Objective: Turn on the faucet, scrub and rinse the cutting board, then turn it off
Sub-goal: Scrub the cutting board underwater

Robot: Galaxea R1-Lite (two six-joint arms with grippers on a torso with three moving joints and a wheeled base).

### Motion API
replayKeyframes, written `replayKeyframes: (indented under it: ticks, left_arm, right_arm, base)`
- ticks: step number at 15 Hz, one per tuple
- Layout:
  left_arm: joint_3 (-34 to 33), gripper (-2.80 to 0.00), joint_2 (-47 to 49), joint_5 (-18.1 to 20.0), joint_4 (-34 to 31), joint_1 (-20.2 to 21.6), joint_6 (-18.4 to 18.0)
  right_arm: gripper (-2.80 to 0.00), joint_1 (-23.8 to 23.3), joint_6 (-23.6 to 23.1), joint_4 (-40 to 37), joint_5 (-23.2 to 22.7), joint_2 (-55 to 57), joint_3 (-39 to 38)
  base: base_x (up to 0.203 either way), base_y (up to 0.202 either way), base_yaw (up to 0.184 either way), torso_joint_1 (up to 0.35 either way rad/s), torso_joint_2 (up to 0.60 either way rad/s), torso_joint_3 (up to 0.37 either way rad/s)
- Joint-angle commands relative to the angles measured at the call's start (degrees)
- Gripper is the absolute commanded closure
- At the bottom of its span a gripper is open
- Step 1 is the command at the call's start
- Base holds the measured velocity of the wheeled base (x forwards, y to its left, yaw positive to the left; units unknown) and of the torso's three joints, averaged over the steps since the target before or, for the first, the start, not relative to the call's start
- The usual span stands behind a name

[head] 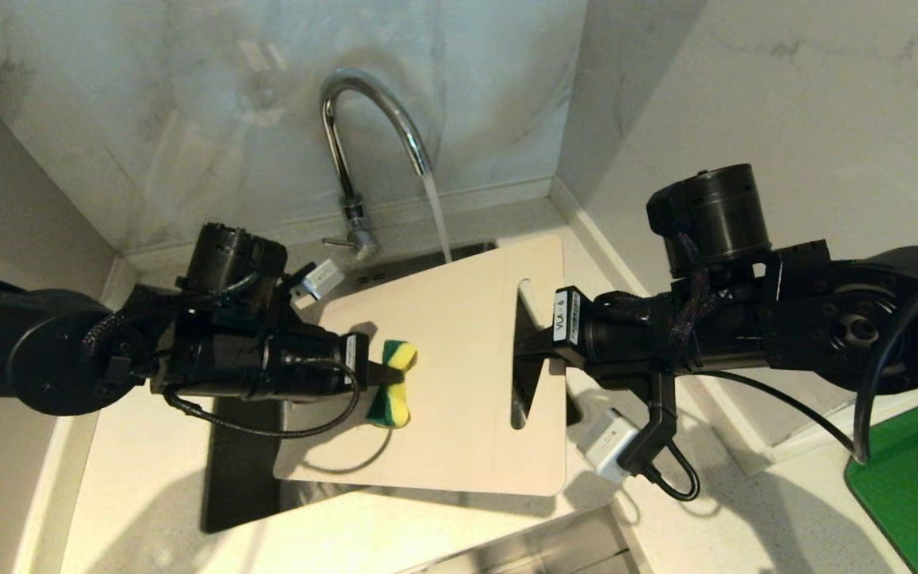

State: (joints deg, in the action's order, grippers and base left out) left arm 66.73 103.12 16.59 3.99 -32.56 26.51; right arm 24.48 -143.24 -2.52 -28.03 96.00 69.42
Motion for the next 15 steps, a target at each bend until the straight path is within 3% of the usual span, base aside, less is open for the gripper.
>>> replayKeyframes:
  ticks: [1, 9, 13, 15]
  left_arm:
    - [-3.76, 0.0, 0.68, 0.18, 1.9, 2.55, -0.38]
    - [-15.61, 0.0, 5.04, 0.75, 13.23, 14.6, -5.57]
    - [-17.81, 0.0, 6.97, 6.17, 14.88, 22.03, -7.36]
    - [-17.72, 0.0, 6.4, 6.54, 14.91, 22.72, -7.44]
  right_arm:
    - [0.0, 0.04, -0.81, 0.06, -0.27, -0.02, -0.07]
    - [0.0, 0.04, -0.15, 0.06, -0.27, -0.29, -0.07]
    - [0.0, 0.04, 0.24, 0.06, -0.27, -0.75, -0.6]
    - [0.0, 0.04, 0.33, 0.06, -0.19, -0.47, -0.51]
  base:
    - [0.0, 0.0, 0.0, 0.0, 0.0, 0.0]
    - [0.0, 0.0, 0.0, 0.0, 0.0, 0.0]
    - [0.0, 0.0, 0.0, 0.0, 0.0, 0.0]
    - [0.0, 0.0, 0.0, 0.0, 0.0, 0.0]
